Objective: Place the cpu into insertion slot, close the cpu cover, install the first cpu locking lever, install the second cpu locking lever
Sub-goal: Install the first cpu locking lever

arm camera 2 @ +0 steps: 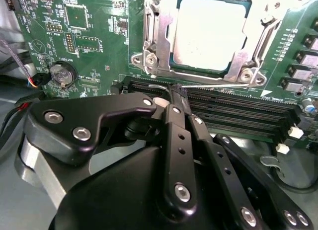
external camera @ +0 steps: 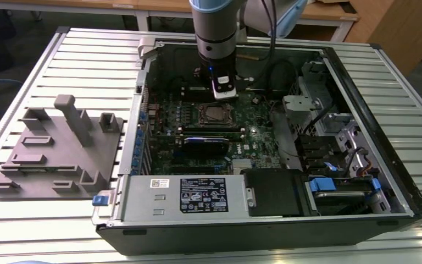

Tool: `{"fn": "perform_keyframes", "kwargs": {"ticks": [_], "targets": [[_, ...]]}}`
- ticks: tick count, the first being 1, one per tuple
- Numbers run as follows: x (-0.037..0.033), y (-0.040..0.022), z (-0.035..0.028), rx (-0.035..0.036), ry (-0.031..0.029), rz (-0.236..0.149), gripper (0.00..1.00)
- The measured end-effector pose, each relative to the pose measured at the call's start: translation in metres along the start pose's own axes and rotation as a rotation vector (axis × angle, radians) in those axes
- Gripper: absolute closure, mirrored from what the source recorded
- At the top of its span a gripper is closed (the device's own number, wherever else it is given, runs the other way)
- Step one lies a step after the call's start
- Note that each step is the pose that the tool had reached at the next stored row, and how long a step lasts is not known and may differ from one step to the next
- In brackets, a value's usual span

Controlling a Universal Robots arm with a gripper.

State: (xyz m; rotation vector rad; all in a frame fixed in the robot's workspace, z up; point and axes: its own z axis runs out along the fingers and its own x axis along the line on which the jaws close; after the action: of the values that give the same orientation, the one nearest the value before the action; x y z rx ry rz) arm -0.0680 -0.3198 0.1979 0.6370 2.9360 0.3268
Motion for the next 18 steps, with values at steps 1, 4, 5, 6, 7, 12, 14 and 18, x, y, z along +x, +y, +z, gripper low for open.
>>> {"fn": "perform_keyframes", "kwargs": {"ticks": [1, 4, 5, 6, 7, 12, 14, 18], "targets": [[0.0000, -0.0001, 0.0004, -0.0004, -0.0009, 0.000, 0.90], [0.0000, -0.0002, 0.0007, -0.0007, -0.0020, 0.000, 0.90], [0.0001, -0.0002, 0.0008, -0.0008, -0.0020, 0.000, 0.90], [0.0001, -0.0002, 0.0008, -0.0008, -0.0020, 0.000, 0.90], [0.0001, -0.0002, 0.0008, -0.0009, -0.0020, 0.000, 0.90], [0.0013, -0.0008, 0.0006, -0.0017, -0.0077, -0.002, 0.90], [0.0026, -0.0013, 0.0004, -0.0036, -0.0117, -0.003, 0.90], [0.0035, -0.0018, 0.0003, -0.0116, -0.0220, -0.004, 0.90]]}}
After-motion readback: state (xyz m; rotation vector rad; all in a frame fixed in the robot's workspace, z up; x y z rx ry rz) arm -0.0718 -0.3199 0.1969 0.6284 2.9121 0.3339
